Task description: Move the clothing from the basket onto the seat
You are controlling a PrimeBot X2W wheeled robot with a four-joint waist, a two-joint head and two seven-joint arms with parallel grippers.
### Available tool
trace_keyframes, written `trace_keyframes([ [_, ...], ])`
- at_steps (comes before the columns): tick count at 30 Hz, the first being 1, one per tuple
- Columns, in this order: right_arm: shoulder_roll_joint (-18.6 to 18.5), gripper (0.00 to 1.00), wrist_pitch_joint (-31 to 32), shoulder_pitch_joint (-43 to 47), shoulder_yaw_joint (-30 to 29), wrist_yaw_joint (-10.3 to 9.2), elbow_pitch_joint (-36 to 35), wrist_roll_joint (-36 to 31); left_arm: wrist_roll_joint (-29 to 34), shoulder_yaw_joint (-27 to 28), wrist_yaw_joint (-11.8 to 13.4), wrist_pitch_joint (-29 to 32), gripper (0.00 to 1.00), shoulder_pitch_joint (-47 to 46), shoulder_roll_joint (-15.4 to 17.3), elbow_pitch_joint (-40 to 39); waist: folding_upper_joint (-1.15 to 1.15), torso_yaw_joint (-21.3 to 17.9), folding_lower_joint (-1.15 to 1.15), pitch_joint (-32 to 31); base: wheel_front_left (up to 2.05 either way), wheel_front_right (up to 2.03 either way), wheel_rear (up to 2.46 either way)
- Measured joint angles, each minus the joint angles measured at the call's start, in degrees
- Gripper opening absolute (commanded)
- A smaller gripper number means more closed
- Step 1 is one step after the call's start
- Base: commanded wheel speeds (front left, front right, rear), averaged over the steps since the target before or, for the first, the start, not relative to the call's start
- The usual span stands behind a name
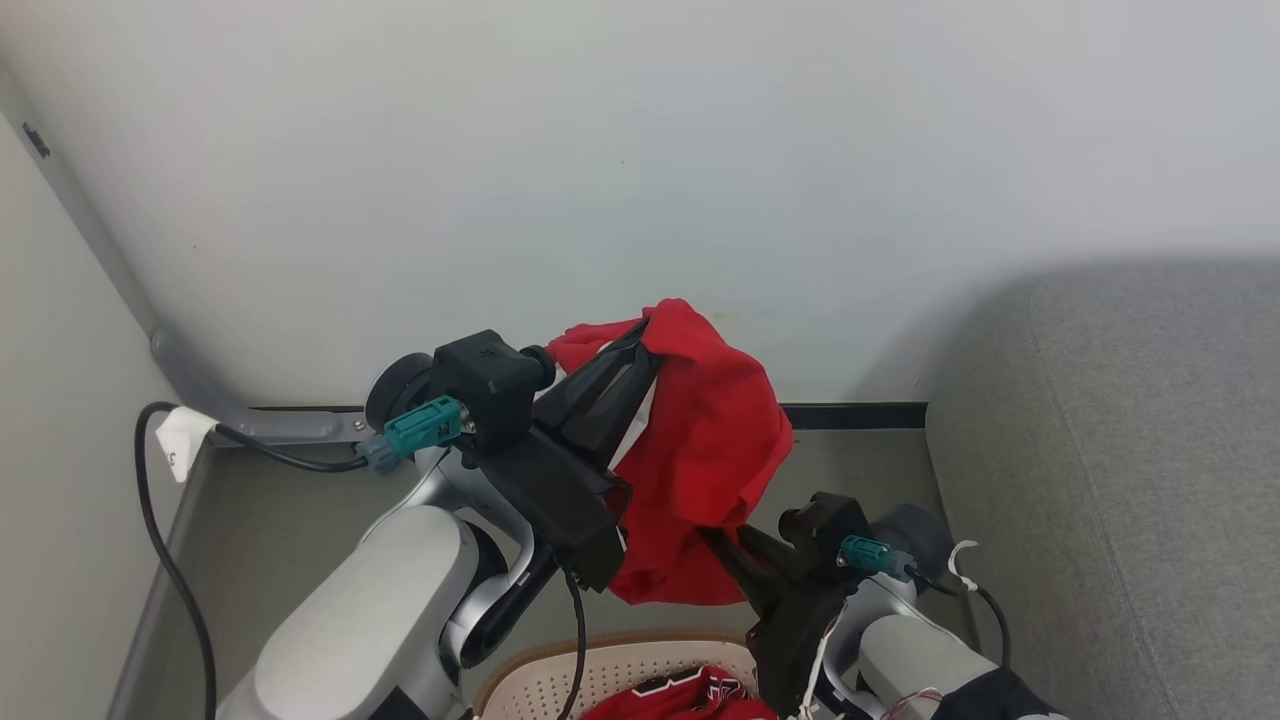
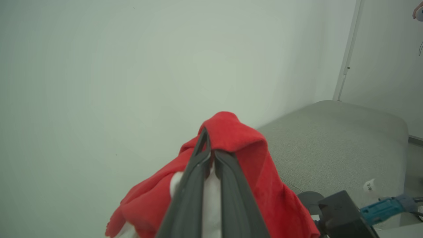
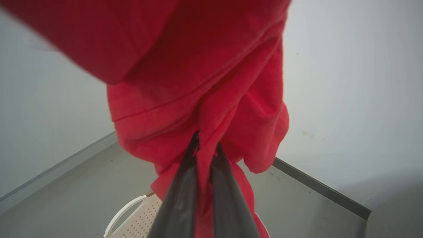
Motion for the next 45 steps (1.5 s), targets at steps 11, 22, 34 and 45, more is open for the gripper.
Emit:
trace_keyframes([
  [11, 0.1, 0.0, 0.0, -0.1, -0.8, 0.01, -0.4, 5.1, -0.4, 1.2, 1.1, 0.0, 0.0, 1.6, 2.0, -0.9, 0.0, -1.4, 0.0, 0.8, 0.0, 0.0, 0.0],
  [22, -6.5, 0.0, 0.0, 0.2, -8.2, 0.02, -4.6, 7.5, -1.5, 2.7, 3.1, -1.4, 1.0, 5.9, 2.8, -0.8, 0.0, -5.0, 0.0, 1.1, 0.0, 0.0, 0.0],
  [34, -14.3, 0.0, 0.0, 2.1, -14.7, -1.93, -12.0, 6.0, -1.6, 2.6, 3.5, -3.6, 1.0, 9.3, 2.2, -0.3, 0.0, -9.9, 0.0, 0.8, 0.0, 0.0, 0.0],
  [45, -22.2, 0.0, 0.0, 7.9, -20.3, -6.76, -20.2, 3.3, -1.6, 1.2, 3.5, -5.1, 1.0, 12.2, 1.4, -0.7, 0.0, -15.9, -0.01, 0.0, 0.0, 0.0, 0.0],
])
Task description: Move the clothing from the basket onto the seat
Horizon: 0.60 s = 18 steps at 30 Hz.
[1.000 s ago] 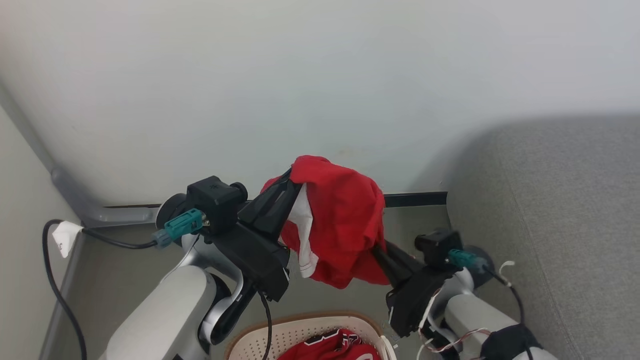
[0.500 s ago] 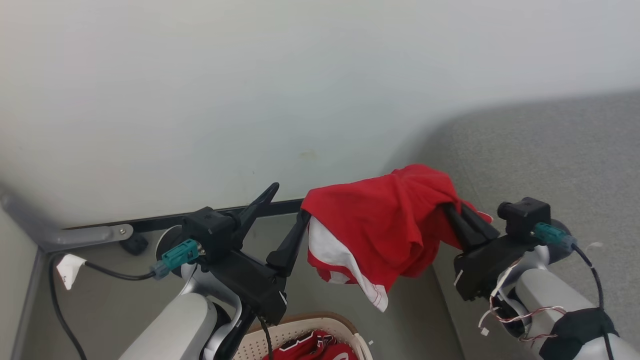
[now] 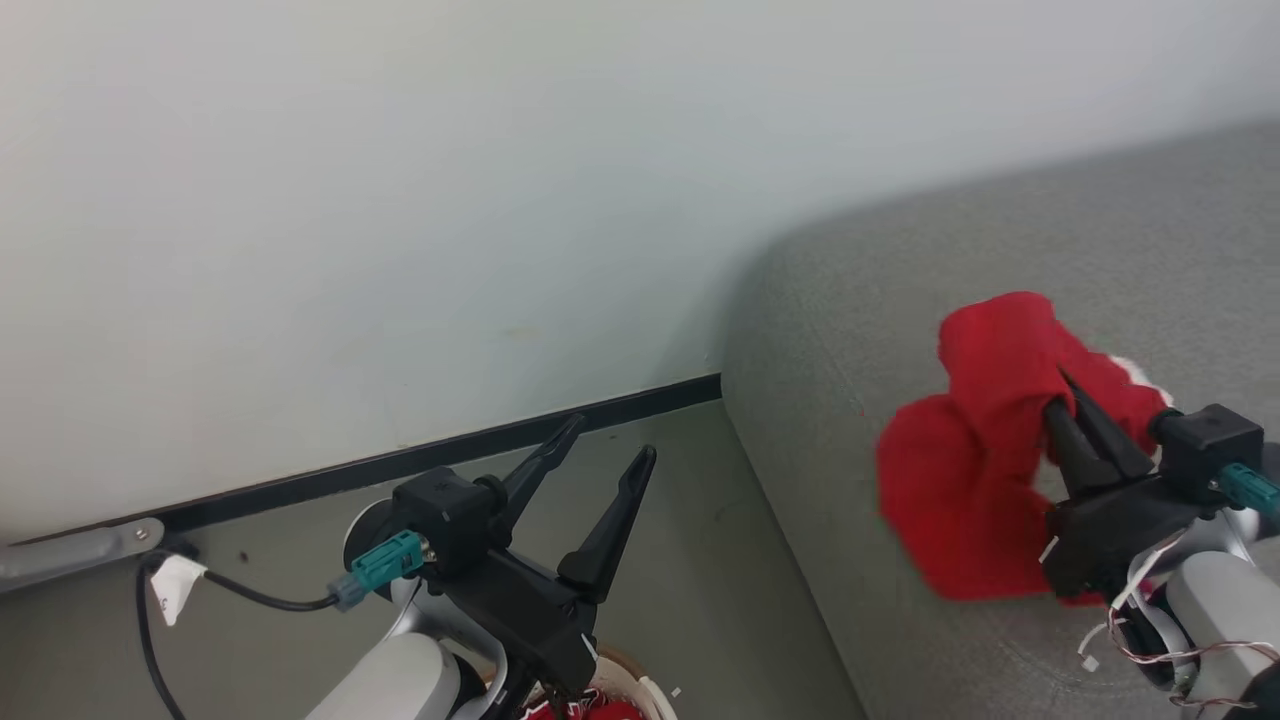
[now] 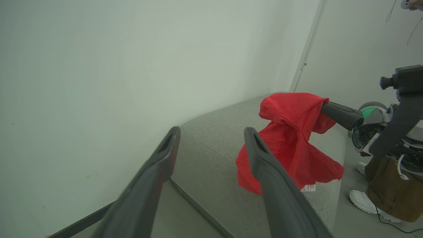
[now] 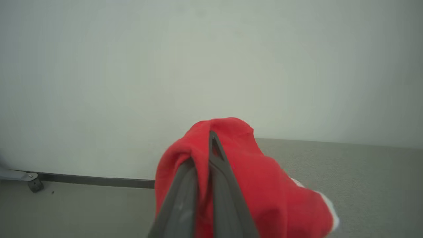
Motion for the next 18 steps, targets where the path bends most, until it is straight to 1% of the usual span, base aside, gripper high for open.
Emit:
trace_keyframes([
  [3, -1.8, 0.0, 0.0, 1.7, -1.3, -1.02, -2.4, -0.6, 0.0, -0.2, 0.0, -0.2, 1.0, 0.2, 0.0, -0.3, 0.0, -1.8, 0.0, -0.2, 0.0, 0.0, 0.0],
  [10, -4.3, 0.0, 0.0, 6.2, -3.5, -3.48, -8.3, -2.1, 0.1, -1.1, 0.0, -0.9, 1.0, 2.2, -0.1, -1.0, 0.0, -6.2, 0.0, -0.4, 0.0, 0.0, 0.0],
  [12, -4.9, 0.0, 0.0, 7.2, -4.2, -3.87, -10.0, -2.2, 0.1, -1.1, 0.0, -1.0, 1.0, 2.2, -0.1, -1.5, 0.0, -7.5, 0.0, -0.3, 0.0, 0.0, 0.0],
  [18, -5.7, 0.0, 0.0, 7.9, -5.8, -3.94, -13.8, -2.6, 0.6, -1.6, 0.3, -1.5, 1.0, 2.3, -0.2, -2.4, 0.0, -11.1, 0.0, 0.1, 0.0, 0.0, 0.0],
])
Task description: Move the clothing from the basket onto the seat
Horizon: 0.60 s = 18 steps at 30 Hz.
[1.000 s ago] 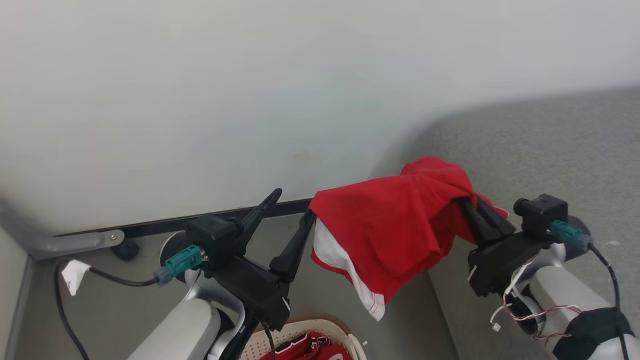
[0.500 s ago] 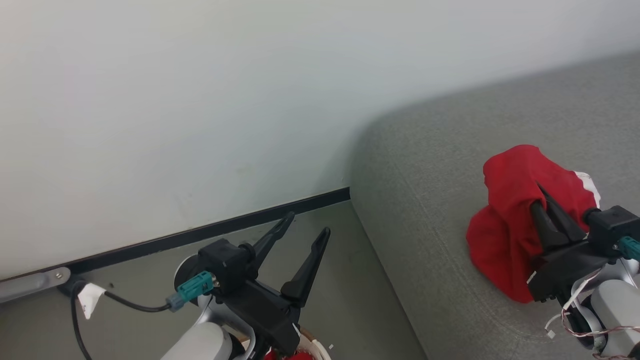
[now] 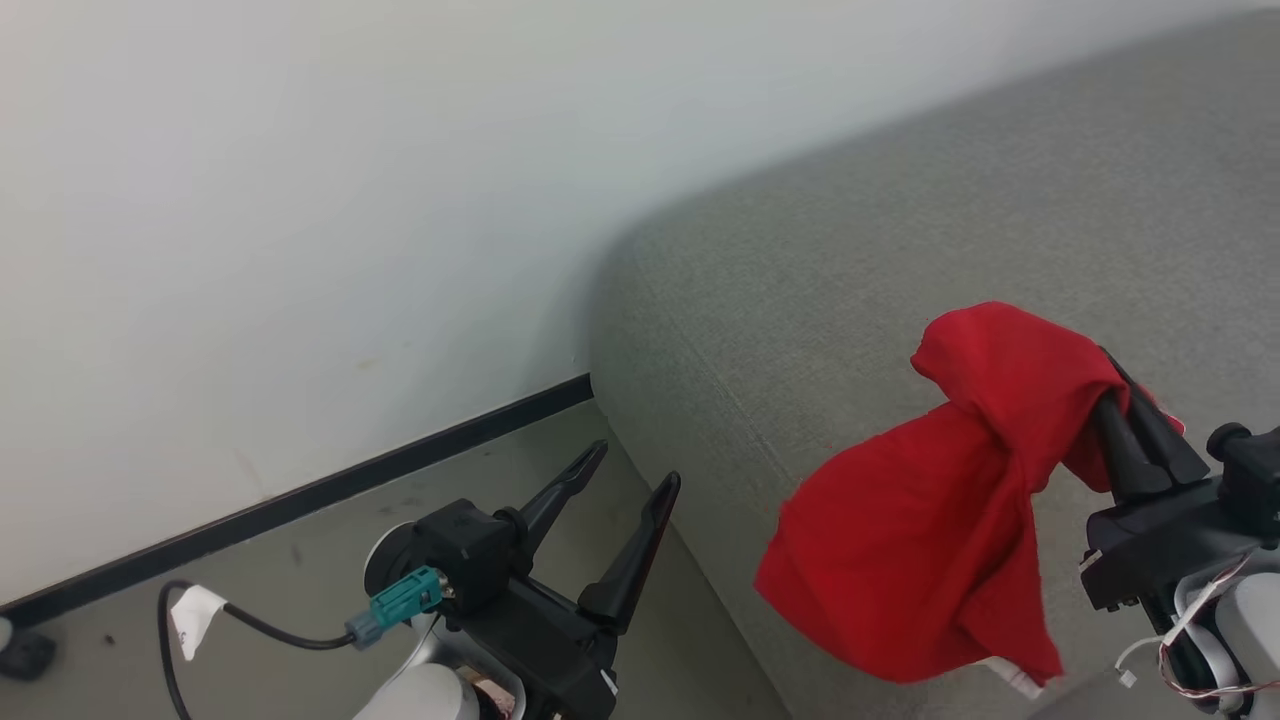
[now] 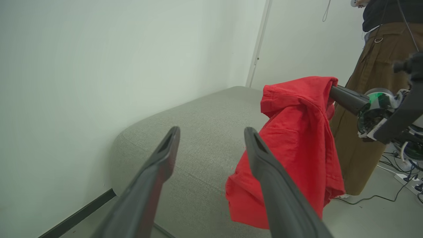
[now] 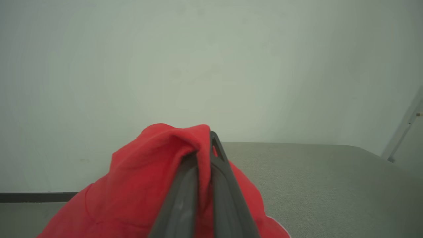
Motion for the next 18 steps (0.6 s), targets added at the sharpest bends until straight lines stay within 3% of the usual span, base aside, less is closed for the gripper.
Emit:
trace_keyframes([
  [4, 0.0, 0.0, 0.0, 0.0, -0.1, 0.02, -1.8, -0.4, 0.4, -0.3, 0.4, -0.1, 1.0, 0.0, -0.1, -0.5, 0.0, -2.0, 0.0, 0.6, 0.0, 0.0, 0.0],
  [9, 0.4, 0.0, 0.0, -1.9, -0.4, 1.49, -1.7, -0.3, 1.4, -1.5, 0.5, 0.0, 1.0, -0.3, -0.8, -1.4, 0.0, -3.3, 0.01, 2.8, 0.0, 0.0, 0.0],
  [18, 2.9, 0.0, 0.0, -16.1, -2.4, 4.34, 4.5, 0.7, 3.7, -1.8, 1.1, 1.1, 1.0, -2.8, 0.1, -2.5, 0.0, -2.3, 0.01, 6.7, 0.0, 0.0, 0.0],
])
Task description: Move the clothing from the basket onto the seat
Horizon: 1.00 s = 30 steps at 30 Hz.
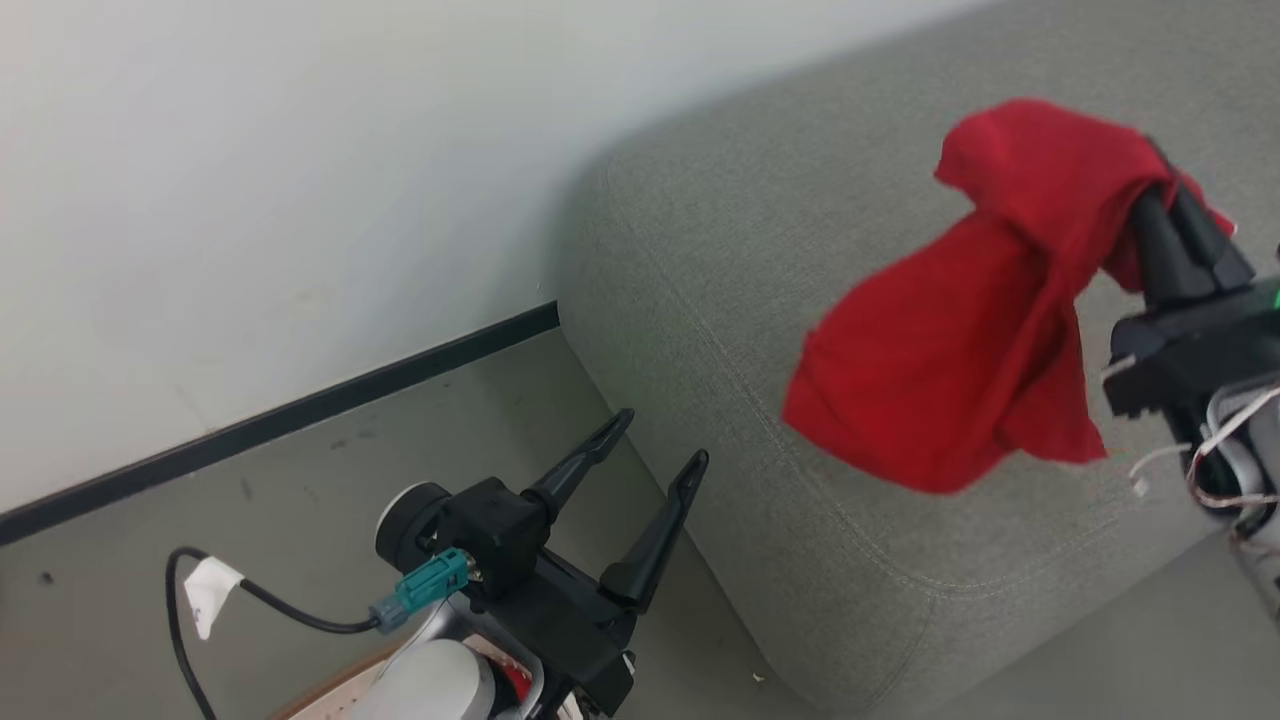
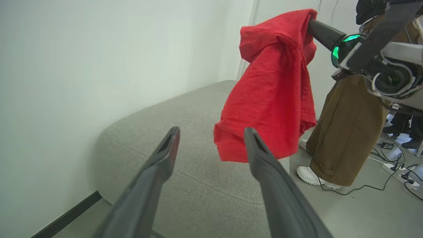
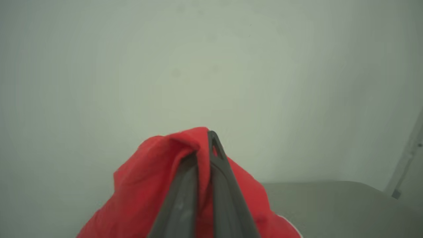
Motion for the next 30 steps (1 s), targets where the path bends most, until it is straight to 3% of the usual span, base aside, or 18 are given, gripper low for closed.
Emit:
trace_keyframes([
  [4, 0.7, 0.0, 0.0, -8.4, -2.1, 1.32, 4.7, 1.3, 0.7, -0.2, 0.1, 0.9, 1.0, -1.5, 0.1, -0.8, 0.0, 1.0, 0.0, 2.1, 0.0, 0.0, 0.0],
  [12, -0.1, 0.0, 0.0, -20.6, -5.6, 1.82, 13.6, 2.1, 2.0, -0.5, 0.2, 2.5, 1.0, -5.1, 0.2, -2.9, 0.0, 3.9, 0.01, 6.8, 0.0, 0.0, 0.0],
  [30, -4.5, 0.0, 0.0, -30.4, -8.8, 3.07, 31.3, 1.4, 5.0, -2.8, -0.9, 5.0, 1.0, -12.3, -1.2, -3.9, 0.01, 10.9, 0.0, 17.2, 0.0, 0.0, 0.0],
])
